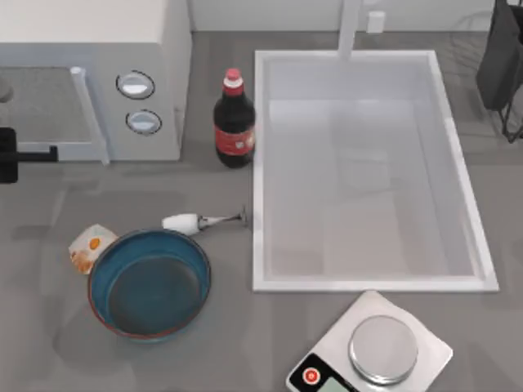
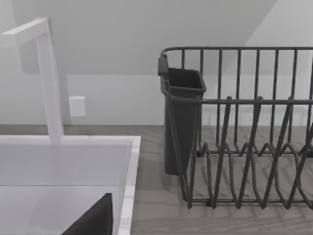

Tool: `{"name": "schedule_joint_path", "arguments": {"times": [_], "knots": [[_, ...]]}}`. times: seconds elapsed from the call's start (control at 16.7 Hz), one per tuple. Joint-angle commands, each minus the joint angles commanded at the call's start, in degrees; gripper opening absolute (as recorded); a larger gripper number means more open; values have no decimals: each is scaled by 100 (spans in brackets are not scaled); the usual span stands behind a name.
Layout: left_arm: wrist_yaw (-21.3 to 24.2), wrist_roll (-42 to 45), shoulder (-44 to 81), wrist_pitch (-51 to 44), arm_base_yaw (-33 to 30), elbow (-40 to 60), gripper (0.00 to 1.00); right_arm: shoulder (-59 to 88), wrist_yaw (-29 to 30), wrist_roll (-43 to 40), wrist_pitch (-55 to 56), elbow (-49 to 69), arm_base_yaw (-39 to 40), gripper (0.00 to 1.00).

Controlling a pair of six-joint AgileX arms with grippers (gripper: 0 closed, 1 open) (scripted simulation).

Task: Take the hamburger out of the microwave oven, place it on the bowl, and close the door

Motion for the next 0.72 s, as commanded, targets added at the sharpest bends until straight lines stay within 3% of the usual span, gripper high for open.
{"name": "schedule_joint_path", "arguments": {"times": [0.18,0.42,0.72], "knots": [[275,-298,89,-89,-324,118,0,0,0,0,0,0,0,100],[251,-301,46,-73,-305,85,0,0,0,0,0,0,0,100],[280,-340,-657,194,-314,-874,0,0,0,0,0,0,0,100]]}}
